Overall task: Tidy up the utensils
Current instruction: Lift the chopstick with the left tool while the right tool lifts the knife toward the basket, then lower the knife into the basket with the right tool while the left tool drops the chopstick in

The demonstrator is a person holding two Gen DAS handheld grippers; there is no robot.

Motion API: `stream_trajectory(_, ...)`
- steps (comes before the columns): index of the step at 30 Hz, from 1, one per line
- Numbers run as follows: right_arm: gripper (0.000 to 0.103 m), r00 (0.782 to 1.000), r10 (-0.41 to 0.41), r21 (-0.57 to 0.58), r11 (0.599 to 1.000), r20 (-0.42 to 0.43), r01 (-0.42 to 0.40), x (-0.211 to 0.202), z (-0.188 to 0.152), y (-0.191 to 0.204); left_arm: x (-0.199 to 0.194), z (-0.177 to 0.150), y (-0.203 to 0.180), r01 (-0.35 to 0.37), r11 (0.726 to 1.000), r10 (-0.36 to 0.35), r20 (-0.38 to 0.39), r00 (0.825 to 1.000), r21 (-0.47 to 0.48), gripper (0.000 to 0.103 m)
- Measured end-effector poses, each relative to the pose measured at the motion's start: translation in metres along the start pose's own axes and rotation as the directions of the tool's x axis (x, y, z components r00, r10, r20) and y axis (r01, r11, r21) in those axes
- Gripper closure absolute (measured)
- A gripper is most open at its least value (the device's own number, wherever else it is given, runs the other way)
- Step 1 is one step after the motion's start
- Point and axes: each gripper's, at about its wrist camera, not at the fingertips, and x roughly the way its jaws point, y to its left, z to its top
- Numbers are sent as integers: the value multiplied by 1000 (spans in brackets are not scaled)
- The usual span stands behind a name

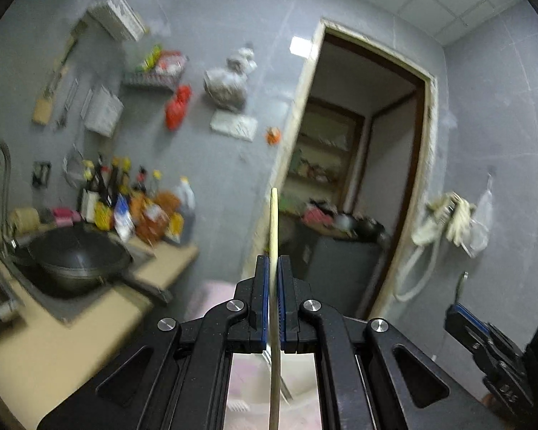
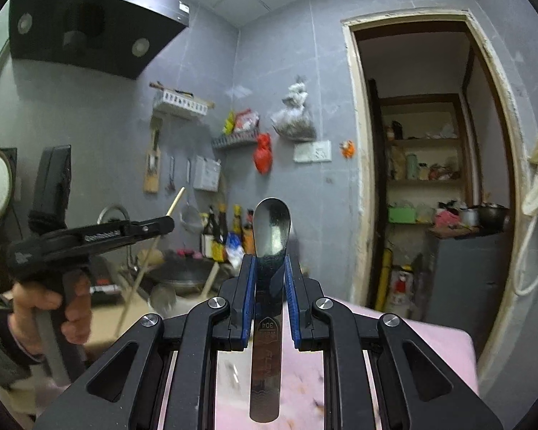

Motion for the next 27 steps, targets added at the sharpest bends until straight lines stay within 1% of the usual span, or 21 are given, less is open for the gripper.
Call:
stream_trajectory(3,89,999,37,2,999,36,-37,21,13,8,9,16,16,-43,999,44,56,997,-6,101)
stream_trajectory(7,89,996,70,19,997,63,-72,48,20,17,19,15,38,-86,994,93,103,990,-75,101)
stream_trajectory(10,89,995,68,9,998,68,-68,65,16,25,26,8,52,-127,984,143,133,981,-123,101)
stream_trajectory(13,89,997,56,16,998,55,-57,81,5,26,32,0,63,-156,973,181,142,973,-171,101)
stream_trajectory(17,89,999,30,42,999,29,-31,97,-14,18,39,-15,69,-202,958,235,147,961,-205,101)
stream_trajectory(21,89,1000,19,74,997,-17,-18,109,-32,9,45,-29,69,-258,944,292,156,944,-205,101)
stream_trajectory(25,89,999,17,85,996,-47,-13,114,-44,4,46,-45,62,-285,942,314,165,935,-180,101)
stream_trajectory(27,89,998,21,80,997,-61,-16,115,-48,3,46,-51,57,-286,945,310,163,936,-156,101)
